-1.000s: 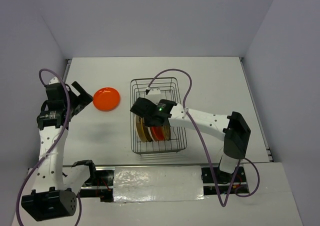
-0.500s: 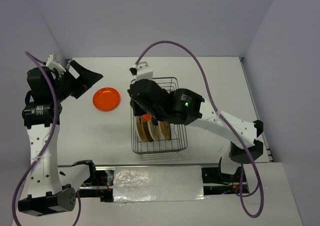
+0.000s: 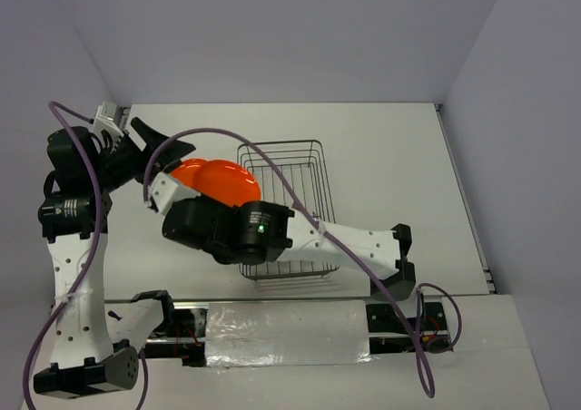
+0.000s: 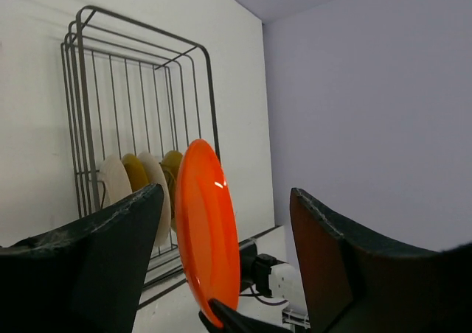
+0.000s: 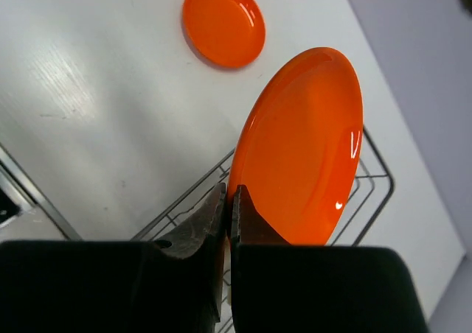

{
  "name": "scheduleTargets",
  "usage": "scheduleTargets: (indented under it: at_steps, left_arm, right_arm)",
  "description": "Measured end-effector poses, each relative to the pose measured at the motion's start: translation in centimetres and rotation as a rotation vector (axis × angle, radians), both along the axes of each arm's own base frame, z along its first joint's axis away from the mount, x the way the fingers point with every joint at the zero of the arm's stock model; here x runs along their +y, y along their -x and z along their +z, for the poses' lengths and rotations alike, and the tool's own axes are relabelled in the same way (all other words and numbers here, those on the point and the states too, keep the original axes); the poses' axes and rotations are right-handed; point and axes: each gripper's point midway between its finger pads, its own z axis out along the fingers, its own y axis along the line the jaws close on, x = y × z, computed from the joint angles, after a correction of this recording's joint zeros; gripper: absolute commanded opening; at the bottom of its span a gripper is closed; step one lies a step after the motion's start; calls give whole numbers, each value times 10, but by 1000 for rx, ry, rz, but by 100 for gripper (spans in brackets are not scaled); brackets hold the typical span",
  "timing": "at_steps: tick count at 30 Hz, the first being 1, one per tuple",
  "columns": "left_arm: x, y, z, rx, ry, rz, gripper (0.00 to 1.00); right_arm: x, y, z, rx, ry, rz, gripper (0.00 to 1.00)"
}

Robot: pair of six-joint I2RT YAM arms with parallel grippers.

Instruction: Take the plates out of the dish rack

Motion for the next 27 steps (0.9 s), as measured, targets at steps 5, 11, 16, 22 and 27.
scheduleTargets:
  at_steps: [5,11,16,22,27]
  left_arm:
    - [-2,2,-28,77,-11,-15,74]
    - [-2,2,-57,134,-38,-28,20]
    - [-3,0,-78,142,-83,-55,0]
    - [35,-24,-107,219,-155,187,0]
    - [80,-67,-143,274,-224,422,0]
  right_arm:
    - [14,9,8,-142,69,66,0]
    - [20,3,20,-216,69,76,0]
    - [29,2,-6,-223,147,120,51]
    - [11,-17,-25,-116,53,25,100]
    - [-78,-41,-33,96,-160,-205,100]
